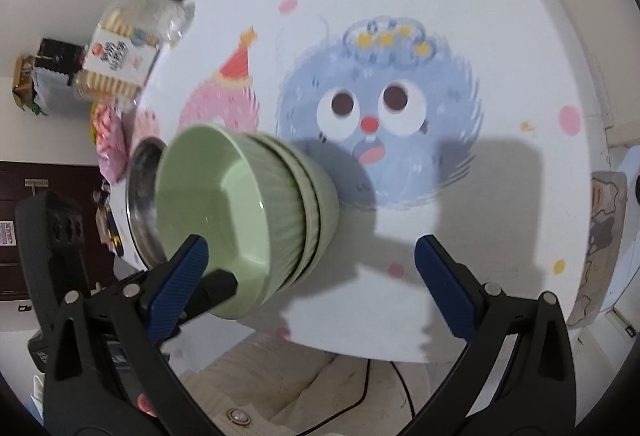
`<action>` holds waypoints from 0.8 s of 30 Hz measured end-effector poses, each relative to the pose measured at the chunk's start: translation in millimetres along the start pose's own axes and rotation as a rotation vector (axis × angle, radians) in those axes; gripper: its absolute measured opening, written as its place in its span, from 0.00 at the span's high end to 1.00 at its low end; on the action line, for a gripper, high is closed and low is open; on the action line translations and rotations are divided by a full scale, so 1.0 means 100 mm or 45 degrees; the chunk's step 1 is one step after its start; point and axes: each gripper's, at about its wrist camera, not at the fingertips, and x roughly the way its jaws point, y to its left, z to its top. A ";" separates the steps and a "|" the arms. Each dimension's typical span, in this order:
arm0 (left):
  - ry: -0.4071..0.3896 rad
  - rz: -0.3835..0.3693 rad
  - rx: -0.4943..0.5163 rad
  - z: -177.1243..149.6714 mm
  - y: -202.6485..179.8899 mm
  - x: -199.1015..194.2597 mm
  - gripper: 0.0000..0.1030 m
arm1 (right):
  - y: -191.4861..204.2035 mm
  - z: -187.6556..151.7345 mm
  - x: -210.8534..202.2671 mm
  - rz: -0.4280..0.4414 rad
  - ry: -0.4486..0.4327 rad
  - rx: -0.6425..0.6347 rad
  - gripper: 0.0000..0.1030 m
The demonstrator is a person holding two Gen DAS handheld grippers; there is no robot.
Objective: Organize plates and bowls
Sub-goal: 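Close both tools on the rim of the green bowl stack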
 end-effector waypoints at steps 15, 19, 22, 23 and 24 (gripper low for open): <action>0.008 -0.025 -0.097 0.13 0.12 0.04 0.71 | -0.09 0.13 0.16 0.016 0.068 0.080 0.43; 0.010 -0.031 -0.107 0.14 0.14 0.04 0.73 | -0.10 0.14 0.18 0.032 0.083 0.094 0.55; 0.017 -0.037 -0.113 0.14 0.16 0.04 0.74 | -0.08 0.14 0.25 0.070 0.118 0.102 0.68; 0.018 -0.035 -0.112 0.15 0.16 0.04 0.75 | -0.05 0.14 0.27 0.052 0.131 0.090 0.70; 0.018 -0.035 -0.113 0.15 0.16 0.04 0.75 | -0.03 0.13 0.28 0.037 0.133 0.080 0.70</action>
